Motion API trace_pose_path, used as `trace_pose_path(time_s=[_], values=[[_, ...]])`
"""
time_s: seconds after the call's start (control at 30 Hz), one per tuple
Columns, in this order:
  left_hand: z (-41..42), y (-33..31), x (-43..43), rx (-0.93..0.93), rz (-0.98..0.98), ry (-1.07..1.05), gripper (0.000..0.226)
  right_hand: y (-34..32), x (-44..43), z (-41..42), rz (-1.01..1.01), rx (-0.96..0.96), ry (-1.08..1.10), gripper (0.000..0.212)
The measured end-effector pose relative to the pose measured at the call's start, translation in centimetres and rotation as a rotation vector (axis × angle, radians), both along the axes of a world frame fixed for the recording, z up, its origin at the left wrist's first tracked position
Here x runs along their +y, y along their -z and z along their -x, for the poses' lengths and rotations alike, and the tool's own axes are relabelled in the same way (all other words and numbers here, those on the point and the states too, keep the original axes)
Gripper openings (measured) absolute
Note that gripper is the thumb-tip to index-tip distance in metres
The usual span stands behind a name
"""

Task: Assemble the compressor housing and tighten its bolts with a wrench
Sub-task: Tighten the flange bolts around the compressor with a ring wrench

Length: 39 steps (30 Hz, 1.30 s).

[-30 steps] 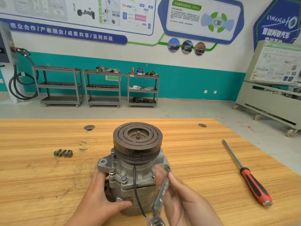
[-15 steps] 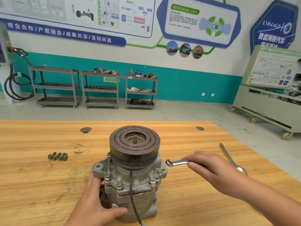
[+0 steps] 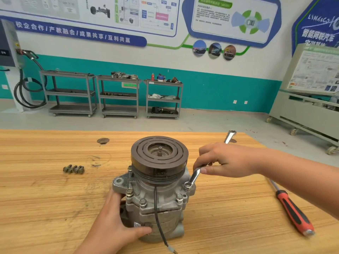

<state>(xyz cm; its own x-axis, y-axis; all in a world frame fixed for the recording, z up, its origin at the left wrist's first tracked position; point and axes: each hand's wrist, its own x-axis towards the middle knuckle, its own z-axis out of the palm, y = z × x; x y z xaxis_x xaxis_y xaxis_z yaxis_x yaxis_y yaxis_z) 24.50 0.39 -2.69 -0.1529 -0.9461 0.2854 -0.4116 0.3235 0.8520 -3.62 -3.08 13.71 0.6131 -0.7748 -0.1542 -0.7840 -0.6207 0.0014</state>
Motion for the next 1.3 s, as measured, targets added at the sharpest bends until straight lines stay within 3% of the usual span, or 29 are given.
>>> trace_pose_path(time_s=[0.3, 0.53, 0.67, 0.83, 1.0, 1.07, 1.17, 1.3], values=[[0.2, 0.0, -0.1, 0.022, -0.032, -0.019, 0.099, 0.4, -0.2, 0.1, -0.075, -0.038, 0.029, 0.031], [0.4, 0.2, 0.0, 0.048, -0.009, -0.033, 0.095, 1.1, 2.9, 0.4, -0.222, -0.187, 0.255, 0.019], [0.7, 0.6, 0.2, 0.044, 0.027, -0.046, 0.099, 2.8, 5.6, -0.5, -0.257, -0.453, 0.468, 0.024], [0.8, 0.6, 0.2, 0.043, 0.07, -0.047, 0.1, 3.3, 7.6, -2.1, -0.753, -0.991, 0.763, 0.024], [0.7, 0.5, 0.1, 0.053, 0.06, -0.041, 0.1, 4.6, 8.9, -3.8, -0.962, -1.419, 0.801, 0.024], [0.7, 0.5, 0.0, 0.041, 0.047, -0.045, 0.101, 4.8, 9.4, -3.4, -1.016, -1.508, 0.787, 0.025], [0.5, 0.4, -0.2, 0.025, 0.036, -0.052, 0.102, 4.8, 10.2, -1.5, -0.983, -1.293, 0.741, 0.026], [0.3, 0.1, -0.4, 0.04, 0.052, -0.043, 0.101, 4.6, 9.8, 0.9, -0.591, -0.875, 0.674, 0.021]])
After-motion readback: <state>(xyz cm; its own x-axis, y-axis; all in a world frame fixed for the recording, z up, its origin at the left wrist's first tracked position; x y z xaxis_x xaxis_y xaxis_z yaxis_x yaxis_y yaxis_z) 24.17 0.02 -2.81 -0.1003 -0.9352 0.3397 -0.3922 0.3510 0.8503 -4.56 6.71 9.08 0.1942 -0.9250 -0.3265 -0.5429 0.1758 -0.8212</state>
